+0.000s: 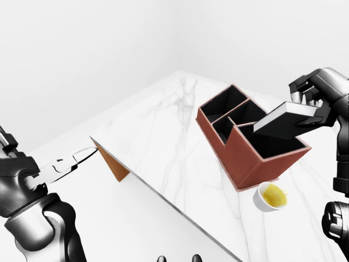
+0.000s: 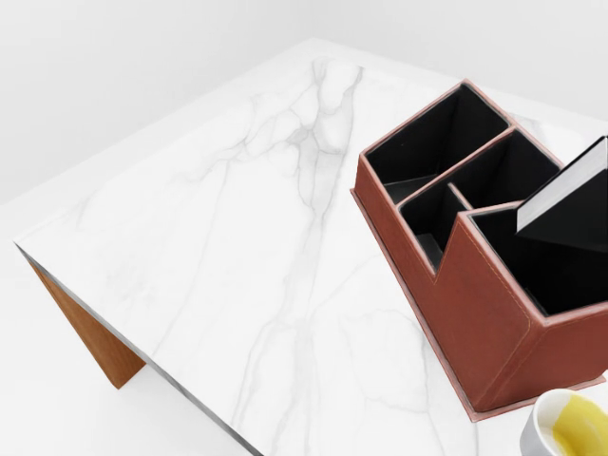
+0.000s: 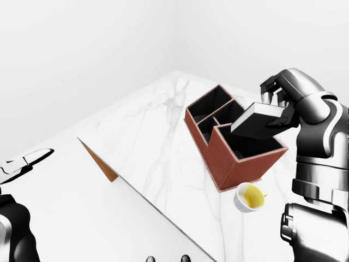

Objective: Pick up the book and place it in the right compartment of the caddy.

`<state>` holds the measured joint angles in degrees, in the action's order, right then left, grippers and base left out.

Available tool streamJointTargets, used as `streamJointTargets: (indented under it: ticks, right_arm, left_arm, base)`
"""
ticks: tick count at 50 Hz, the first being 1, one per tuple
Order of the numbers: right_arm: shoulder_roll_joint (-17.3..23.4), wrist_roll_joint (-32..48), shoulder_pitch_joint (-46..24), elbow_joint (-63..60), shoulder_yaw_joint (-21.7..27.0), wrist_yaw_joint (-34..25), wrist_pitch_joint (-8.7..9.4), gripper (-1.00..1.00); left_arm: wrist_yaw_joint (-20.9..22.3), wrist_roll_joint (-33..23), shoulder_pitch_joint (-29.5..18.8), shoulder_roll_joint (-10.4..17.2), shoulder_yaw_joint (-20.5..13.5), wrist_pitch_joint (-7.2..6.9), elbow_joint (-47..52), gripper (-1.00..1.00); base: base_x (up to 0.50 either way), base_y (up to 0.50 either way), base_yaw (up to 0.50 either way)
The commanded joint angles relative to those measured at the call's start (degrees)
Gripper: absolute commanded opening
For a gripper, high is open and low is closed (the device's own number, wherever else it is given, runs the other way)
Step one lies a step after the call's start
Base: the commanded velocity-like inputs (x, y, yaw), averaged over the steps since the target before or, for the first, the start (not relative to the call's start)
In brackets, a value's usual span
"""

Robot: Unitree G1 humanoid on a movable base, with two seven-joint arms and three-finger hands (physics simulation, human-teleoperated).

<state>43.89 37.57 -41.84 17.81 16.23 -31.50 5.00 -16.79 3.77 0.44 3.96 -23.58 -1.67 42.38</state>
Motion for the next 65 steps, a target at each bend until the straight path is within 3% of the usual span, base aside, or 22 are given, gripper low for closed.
streamJointTargets:
  ticks: [1, 27, 47, 59, 65]
  right_arm:
    - [-0.1, 1.1, -0.6, 1.3, 0.3, 1.8, -0.79, -1.00]
    - [-1.4, 2.2, -1.2, 4.2, -0.8, 3.6, -2.53, -1.00]
    - [-2.0, 3.3, -1.9, 6.5, -1.5, 4.4, -3.53, -1.00]
    - [-2.5, 4.1, -2.9, 10.6, -2.4, 6.3, -5.52, -1.00]
    - [-2.6, 4.4, -2.9, 10.4, -2.5, 6.1, -5.35, -1.00]
  left_arm:
    - [0.0, -0.1, 0.1, -0.1, 0.1, 0.06, 0.0, 1.00]
    - [0.1, -0.1, 0.0, 0.0, 0.1, 0.38, -0.4, 1.00]
    - [-0.1, 0.0, -0.2, 0.1, 0.1, -0.46, 0.2, 1.00]
    - [-0.1, 0.0, -0.2, 0.1, 0.0, -0.60, 0.3, 1.00]
    - [-0.1, 0.0, -0.3, 0.1, 0.1, -0.61, 0.3, 1.00]
  base:
    - [0.00, 0.00, 0.00]
    - [0.00, 0.00, 0.00]
    - [0.00, 0.00, 0.00]
    - [0.00, 0.00, 0.00]
    - [0.00, 0.00, 0.00]
